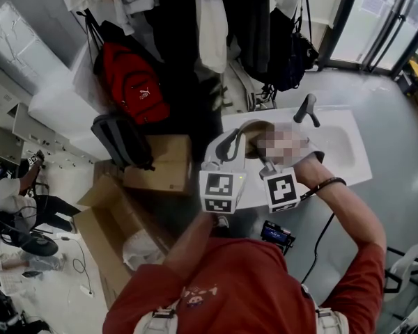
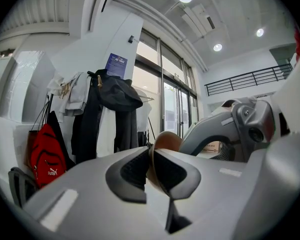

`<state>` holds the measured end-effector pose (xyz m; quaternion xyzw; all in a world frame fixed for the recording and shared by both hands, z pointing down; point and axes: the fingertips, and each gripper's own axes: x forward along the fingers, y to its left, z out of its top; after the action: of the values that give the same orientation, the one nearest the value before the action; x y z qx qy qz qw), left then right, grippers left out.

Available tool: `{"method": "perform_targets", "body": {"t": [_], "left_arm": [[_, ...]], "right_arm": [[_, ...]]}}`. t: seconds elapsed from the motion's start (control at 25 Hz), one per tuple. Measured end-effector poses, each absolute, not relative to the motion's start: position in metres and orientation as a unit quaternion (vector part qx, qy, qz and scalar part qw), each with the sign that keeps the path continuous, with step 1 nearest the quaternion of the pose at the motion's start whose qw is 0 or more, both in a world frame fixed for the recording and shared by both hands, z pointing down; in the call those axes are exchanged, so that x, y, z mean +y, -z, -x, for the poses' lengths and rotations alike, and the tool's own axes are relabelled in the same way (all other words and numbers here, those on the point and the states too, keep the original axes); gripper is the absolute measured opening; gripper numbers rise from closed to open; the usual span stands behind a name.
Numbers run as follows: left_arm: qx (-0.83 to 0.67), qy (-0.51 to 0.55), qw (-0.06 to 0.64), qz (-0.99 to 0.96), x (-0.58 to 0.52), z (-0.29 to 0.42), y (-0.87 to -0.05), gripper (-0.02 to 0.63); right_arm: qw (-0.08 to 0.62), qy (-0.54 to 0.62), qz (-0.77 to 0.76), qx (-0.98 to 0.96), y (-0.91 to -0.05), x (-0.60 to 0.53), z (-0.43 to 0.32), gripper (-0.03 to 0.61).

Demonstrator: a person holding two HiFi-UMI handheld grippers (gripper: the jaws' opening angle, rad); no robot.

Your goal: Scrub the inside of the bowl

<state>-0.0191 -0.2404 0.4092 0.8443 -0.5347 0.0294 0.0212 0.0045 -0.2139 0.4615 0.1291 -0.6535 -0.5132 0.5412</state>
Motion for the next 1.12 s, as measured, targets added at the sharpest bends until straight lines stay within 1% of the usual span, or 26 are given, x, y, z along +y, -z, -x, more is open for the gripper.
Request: {"method": "perform_targets", "body": {"t": [0.16,0.32,0.56,0.92,1.12], "left_arm": [[-0.538,-0.030,0.020,-0.842,-0.240,0.020,-0.408,0.035],[-0.539,-0.030,0.021,-0.842,-0.239,0.022,-0.409,0.035],[-0.545,-0.025,0.022,-0.838,-0.236,0.024,-0.411,0.035],[-0.549,-0.017,0.016,-0.836,-0.232,0.029,-0.408,0.035],[-0.552,-0.010,0.009,-0.833,-0.229,0.032,-0.405,0.035]], "right_arm": [[0.533,0.516,-0.136,-0.657,-0.458,-0.212,0.001,0.051],[0.545,0.513,-0.135,-0.649,-0.467,-0.213,-0.004,0.051],[0.541,0.475,-0.159,-0.675,-0.470,-0.215,-0.005,0.051],[0.492,0.335,-0.215,-0.774,-0.458,-0.215,0.002,0.052],[0.450,0.249,-0.258,-0.818,-0.450,-0.216,0.005,0.052]]}}
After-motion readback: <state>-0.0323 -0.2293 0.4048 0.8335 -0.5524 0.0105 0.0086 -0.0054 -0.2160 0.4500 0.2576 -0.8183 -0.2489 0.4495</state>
